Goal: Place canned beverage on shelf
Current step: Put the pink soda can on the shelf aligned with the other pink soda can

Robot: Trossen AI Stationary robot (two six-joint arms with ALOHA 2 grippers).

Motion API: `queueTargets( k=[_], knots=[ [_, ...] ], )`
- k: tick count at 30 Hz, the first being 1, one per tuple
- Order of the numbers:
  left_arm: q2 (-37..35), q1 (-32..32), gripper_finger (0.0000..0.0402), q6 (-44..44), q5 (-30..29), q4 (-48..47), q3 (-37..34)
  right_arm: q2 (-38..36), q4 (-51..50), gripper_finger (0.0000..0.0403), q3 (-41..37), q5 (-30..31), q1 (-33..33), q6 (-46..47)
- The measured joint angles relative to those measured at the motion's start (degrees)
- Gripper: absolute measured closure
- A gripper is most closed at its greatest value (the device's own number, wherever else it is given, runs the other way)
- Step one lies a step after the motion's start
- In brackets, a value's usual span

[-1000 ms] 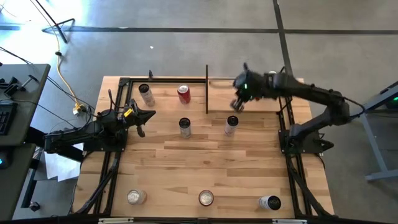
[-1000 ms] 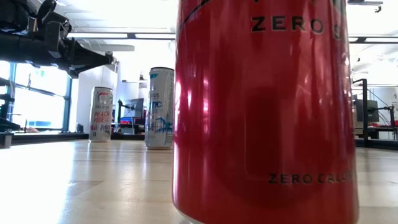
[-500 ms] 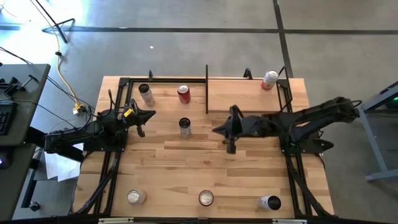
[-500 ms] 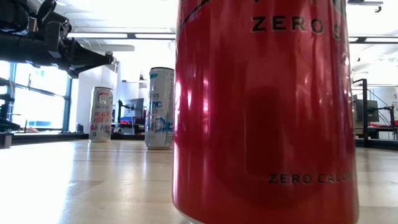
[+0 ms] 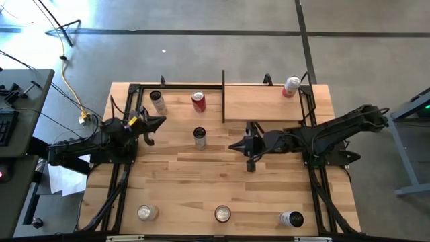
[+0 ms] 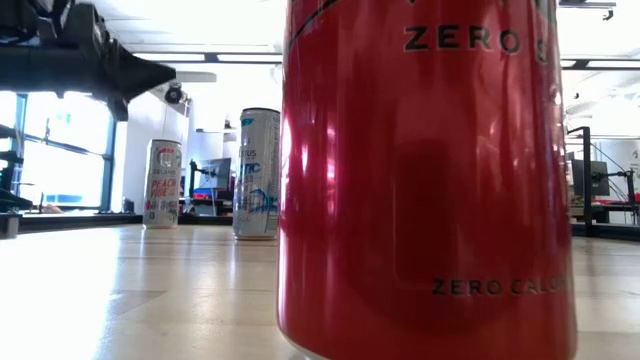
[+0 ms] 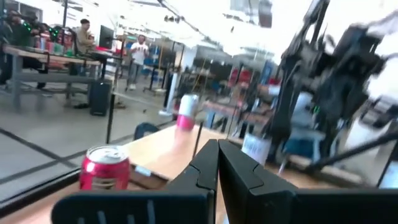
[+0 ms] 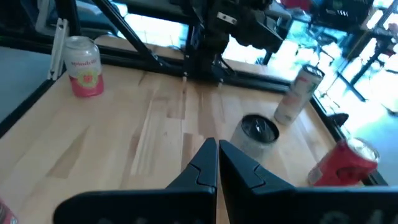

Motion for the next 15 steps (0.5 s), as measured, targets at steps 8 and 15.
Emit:
queueTargets(
  k=[8,15],
  knots=[
    [0.78,-1.02,0.0401,-2.85,6.29,1.65,0.02,0.02,8.62,0.0403,0.0,-15.01,-4.68,-5.79],
    [6.32,-5.0,0.0401,-5.74,5.09,-0.34,4.67,0.0,18.12,0.0403,-4.63,-16.88,-6.02,-12.06]
  ],
)
